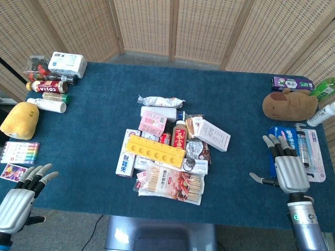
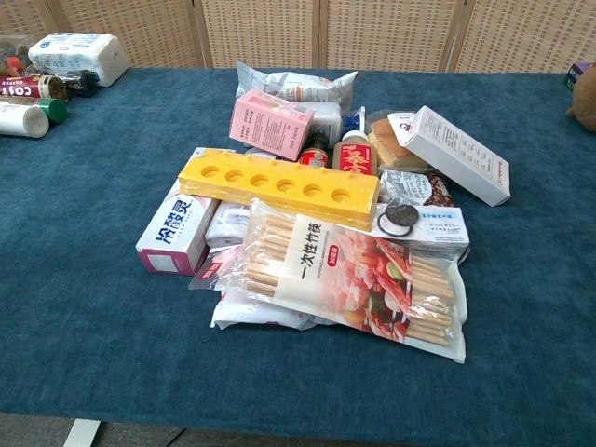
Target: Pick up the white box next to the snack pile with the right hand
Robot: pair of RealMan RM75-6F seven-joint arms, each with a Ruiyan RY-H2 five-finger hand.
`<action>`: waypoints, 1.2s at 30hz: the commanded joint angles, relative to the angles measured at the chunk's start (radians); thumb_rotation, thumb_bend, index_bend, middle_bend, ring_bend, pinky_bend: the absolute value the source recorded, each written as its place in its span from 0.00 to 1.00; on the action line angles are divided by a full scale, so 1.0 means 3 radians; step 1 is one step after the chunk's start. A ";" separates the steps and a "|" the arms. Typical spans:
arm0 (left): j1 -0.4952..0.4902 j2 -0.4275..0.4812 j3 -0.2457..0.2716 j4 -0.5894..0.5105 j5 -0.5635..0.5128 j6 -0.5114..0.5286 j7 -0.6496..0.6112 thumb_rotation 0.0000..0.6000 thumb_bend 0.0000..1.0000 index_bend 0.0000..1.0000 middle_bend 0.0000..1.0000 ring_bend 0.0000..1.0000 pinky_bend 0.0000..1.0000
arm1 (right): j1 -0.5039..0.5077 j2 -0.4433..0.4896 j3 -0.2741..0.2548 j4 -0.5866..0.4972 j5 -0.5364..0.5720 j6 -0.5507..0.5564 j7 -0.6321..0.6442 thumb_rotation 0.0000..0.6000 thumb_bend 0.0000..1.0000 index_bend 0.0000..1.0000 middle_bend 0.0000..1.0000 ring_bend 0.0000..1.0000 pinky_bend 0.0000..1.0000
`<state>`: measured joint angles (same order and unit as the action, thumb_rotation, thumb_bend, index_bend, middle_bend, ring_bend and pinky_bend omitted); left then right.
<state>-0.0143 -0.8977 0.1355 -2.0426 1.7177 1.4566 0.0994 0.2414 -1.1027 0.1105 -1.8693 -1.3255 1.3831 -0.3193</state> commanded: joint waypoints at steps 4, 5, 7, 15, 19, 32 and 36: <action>-0.0025 -0.0023 -0.0011 0.0024 -0.0013 -0.0040 -0.0029 1.00 0.14 0.16 0.00 0.00 0.00 | -0.0002 -0.0012 -0.0009 -0.0010 0.0011 -0.0031 0.0008 0.64 0.08 0.00 0.00 0.03 0.23; -0.0024 -0.0022 -0.0011 0.0025 -0.0009 -0.0038 -0.0031 1.00 0.14 0.16 0.00 0.00 0.00 | -0.0005 -0.0015 -0.0009 -0.0011 0.0007 -0.0028 0.0012 0.64 0.08 0.00 0.00 0.03 0.23; -0.0012 -0.0015 -0.0010 0.0026 0.0010 -0.0008 -0.0043 1.00 0.14 0.16 0.00 0.00 0.00 | -0.0014 -0.0015 -0.0015 -0.0026 -0.0006 -0.0029 0.0044 0.65 0.08 0.00 0.00 0.03 0.23; 0.0005 0.0008 -0.0004 0.0047 0.0048 0.0038 -0.0108 1.00 0.14 0.16 0.00 0.00 0.00 | 0.0007 -0.0018 -0.0006 -0.0050 -0.0035 -0.0126 0.0294 0.64 0.08 0.00 0.00 0.03 0.23; -0.0020 0.0015 -0.0018 0.0036 0.0030 0.0002 -0.0108 1.00 0.14 0.16 0.00 0.00 0.00 | 0.0163 -0.0036 0.0072 0.0025 0.0065 -0.0418 0.0523 0.64 0.08 0.00 0.00 0.03 0.23; -0.0051 0.0042 -0.0052 -0.0065 -0.0072 -0.0065 0.0005 1.00 0.14 0.16 0.00 0.00 0.00 | 0.1002 -0.0431 0.0450 0.0783 0.0502 -0.1600 0.1134 0.59 0.08 0.00 0.00 0.00 0.22; -0.0067 0.0034 -0.0071 -0.0095 -0.0126 -0.0100 0.0056 1.00 0.14 0.16 0.00 0.00 0.00 | 0.1242 -0.0649 0.0502 0.1145 0.0584 -0.1829 0.1135 0.51 0.08 0.00 0.00 0.00 0.22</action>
<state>-0.0330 -0.8869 0.1157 -2.0693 1.6827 1.4288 0.1137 0.5749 -1.2525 0.2431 -1.5856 -1.1740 0.8803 0.0135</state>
